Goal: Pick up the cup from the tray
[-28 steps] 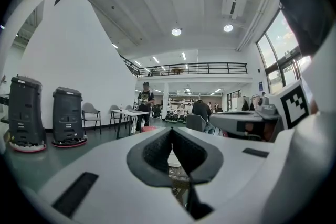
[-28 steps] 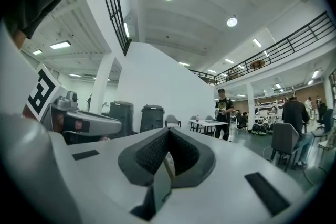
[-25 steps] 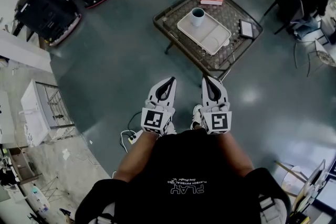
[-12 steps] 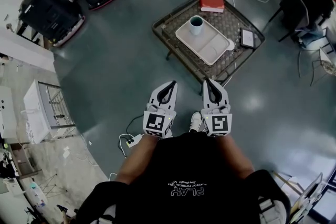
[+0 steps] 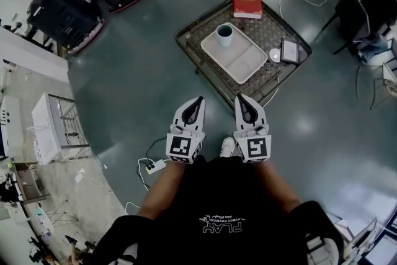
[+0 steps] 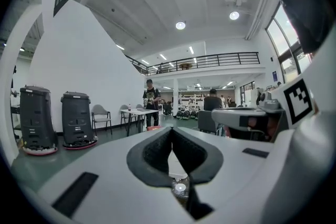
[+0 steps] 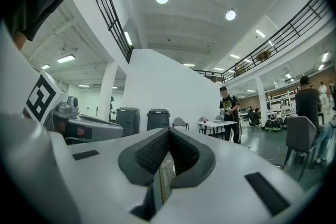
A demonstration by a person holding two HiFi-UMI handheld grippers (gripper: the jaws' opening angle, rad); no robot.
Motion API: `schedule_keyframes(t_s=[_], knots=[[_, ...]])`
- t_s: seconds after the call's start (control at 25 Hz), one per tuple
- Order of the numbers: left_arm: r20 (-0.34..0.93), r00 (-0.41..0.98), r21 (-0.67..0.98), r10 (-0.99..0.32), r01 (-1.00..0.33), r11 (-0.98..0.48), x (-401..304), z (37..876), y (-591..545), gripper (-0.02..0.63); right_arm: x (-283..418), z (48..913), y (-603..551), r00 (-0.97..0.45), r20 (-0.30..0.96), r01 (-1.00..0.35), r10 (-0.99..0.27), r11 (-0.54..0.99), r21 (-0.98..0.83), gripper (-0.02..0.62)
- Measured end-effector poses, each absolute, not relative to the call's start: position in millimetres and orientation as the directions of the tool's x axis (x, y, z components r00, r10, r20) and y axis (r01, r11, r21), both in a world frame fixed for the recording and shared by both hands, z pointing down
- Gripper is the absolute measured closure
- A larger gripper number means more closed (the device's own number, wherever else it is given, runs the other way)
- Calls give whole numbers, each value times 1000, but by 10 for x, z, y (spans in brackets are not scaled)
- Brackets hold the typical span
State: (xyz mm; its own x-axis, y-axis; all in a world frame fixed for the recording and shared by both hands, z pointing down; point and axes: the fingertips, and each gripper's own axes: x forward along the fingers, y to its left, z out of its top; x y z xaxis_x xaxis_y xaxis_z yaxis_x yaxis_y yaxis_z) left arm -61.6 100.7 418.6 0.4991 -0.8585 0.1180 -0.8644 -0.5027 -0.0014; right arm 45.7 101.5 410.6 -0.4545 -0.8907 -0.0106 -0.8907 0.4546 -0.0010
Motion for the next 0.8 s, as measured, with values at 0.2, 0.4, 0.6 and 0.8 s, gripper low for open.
schedule_keyframes(t_s=[0.2,0.4,0.6,0.8], knots=[[130,474,-17,-871,-877,-480,-579,4159,862,598,533,4024,866,-469,-51,-882,-882,471,-19,586],[140,490,-17,-861,-868,-497,-423,4189,707,598,647,4008,738,-462,-57,-885,-885,464,-32,586],[138,504,0,-853,-861,-509,-398,4257,422,598,663,4010,499,-456,-69,-889,-888,457,-14,586],[127,533,7,-836,-844,-537,-367,4294,78,597,629,4022,182,-446,-60,-895,-893,446,7,586]])
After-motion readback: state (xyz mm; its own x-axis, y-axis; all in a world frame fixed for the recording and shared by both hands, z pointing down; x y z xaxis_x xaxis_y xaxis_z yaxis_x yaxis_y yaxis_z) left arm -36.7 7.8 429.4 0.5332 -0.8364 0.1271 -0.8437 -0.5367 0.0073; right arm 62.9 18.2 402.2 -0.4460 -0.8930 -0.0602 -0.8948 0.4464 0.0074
